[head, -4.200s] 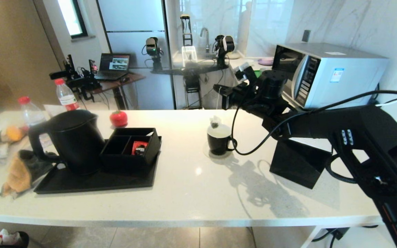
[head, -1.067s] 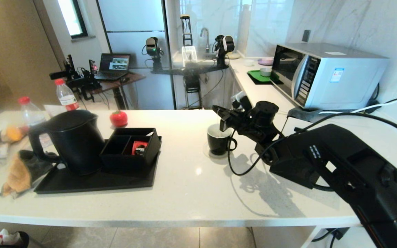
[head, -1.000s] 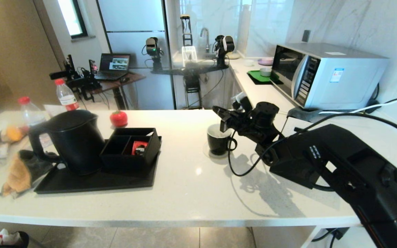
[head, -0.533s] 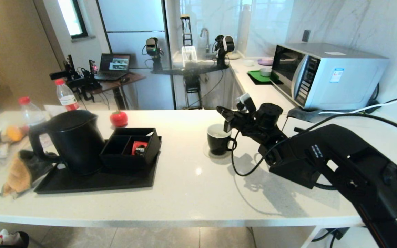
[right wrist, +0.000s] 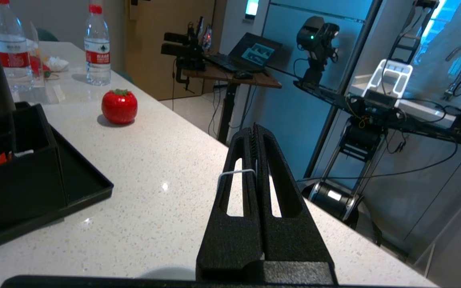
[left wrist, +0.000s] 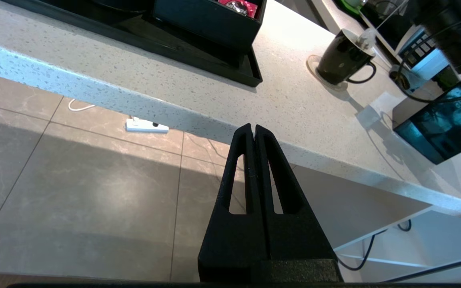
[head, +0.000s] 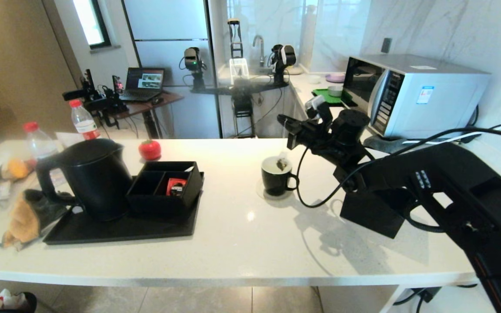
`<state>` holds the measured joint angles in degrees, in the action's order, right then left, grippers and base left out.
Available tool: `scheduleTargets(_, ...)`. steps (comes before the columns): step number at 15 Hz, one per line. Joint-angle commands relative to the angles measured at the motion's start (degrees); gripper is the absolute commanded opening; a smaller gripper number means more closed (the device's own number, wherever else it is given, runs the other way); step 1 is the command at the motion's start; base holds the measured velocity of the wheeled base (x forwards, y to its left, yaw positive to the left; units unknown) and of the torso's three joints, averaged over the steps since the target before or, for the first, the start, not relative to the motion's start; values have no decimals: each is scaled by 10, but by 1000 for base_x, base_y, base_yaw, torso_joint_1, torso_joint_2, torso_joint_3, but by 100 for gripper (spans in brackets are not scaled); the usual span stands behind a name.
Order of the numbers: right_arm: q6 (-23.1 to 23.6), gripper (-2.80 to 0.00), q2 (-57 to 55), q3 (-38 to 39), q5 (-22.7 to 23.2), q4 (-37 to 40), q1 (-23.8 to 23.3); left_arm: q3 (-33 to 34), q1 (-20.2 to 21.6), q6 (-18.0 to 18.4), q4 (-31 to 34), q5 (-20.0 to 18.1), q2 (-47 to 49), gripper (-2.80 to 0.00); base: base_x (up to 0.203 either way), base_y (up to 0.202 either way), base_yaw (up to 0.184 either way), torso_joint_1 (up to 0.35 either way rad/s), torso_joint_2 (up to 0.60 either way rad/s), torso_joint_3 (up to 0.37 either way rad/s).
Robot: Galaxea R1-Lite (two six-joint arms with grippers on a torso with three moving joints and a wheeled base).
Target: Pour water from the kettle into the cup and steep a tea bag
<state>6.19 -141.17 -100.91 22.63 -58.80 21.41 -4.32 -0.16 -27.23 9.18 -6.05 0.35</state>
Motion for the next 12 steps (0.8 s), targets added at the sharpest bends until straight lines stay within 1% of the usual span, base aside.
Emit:
scheduleTargets(1, 0, -280, 29, -1, 2, 5, -6, 0, 0, -2, 0, 0, -3, -280, 0, 0, 0, 0, 0, 0)
scheduleTargets(3, 0, -280, 40, 0, 2, 11, -11, 0, 0, -1, 0, -1, -3, -280, 0, 0, 0, 0, 0, 0)
scheduleTargets(7, 0, -280, 27, 2, 2, 11, -12, 0, 0, -3, 0, 0, -3, -280, 0, 0, 0, 0, 0, 0)
scheduleTargets(10, 0, -280, 8, 2, 2, 7, -12, 1, 0, -12, 0, 6, -4, -280, 0, 0, 0, 0, 0, 0)
scheduleTargets(12, 0, -280, -3, 2, 2, 4, -12, 1, 0, -1, 0, 5, -4, -280, 0, 0, 0, 0, 0, 0)
